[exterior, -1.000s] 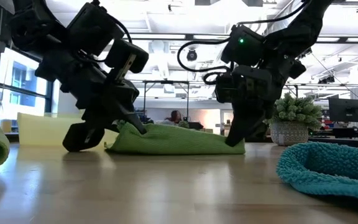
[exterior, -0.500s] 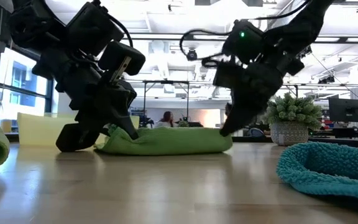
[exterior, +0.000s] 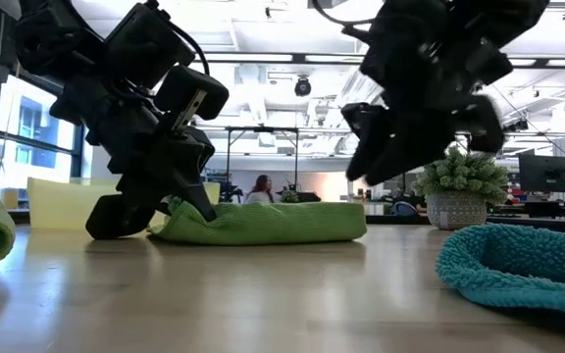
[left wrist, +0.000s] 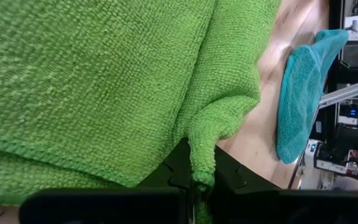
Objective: Roll microfiber towels into tight, uniform cylinder then place into a basket
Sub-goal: Roll the green microfiber towel
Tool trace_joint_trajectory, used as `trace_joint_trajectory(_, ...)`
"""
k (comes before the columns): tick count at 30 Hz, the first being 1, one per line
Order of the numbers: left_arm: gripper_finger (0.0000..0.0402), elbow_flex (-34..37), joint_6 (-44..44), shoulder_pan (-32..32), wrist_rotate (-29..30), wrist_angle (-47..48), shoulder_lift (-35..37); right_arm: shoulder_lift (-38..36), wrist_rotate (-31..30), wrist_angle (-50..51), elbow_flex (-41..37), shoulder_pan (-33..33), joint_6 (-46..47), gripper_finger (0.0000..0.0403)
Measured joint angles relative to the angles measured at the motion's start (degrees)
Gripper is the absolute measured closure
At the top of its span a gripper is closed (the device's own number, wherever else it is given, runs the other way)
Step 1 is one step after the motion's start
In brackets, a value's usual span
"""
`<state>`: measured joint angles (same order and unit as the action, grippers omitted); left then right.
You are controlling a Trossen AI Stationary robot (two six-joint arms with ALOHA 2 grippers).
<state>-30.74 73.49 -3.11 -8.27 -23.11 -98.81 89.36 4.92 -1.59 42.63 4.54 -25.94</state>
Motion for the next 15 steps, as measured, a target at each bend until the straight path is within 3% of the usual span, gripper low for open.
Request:
trace_joint_trajectory(2, 0.0390, 0.0, -0.2, 0.0, 0.0, 0.0, 0.0, 0.7, -2.9, -1.9, 0.0, 0.5, 0.0, 0.0264)
trace_joint_trajectory(10, 0.0390, -0.8, -0.6, 0.0, 0.1, 0.9, 0.0, 7.2, -3.9, -5.8, 0.0, 0.5, 0.1, 0.0191)
trace_joint_trajectory(15, 0.0390, -1.3, -1.2, 0.0, 0.1, 1.7, -0.2, 9.2, -6.4, -6.7, 0.0, 0.3, 0.0, 0.0202)
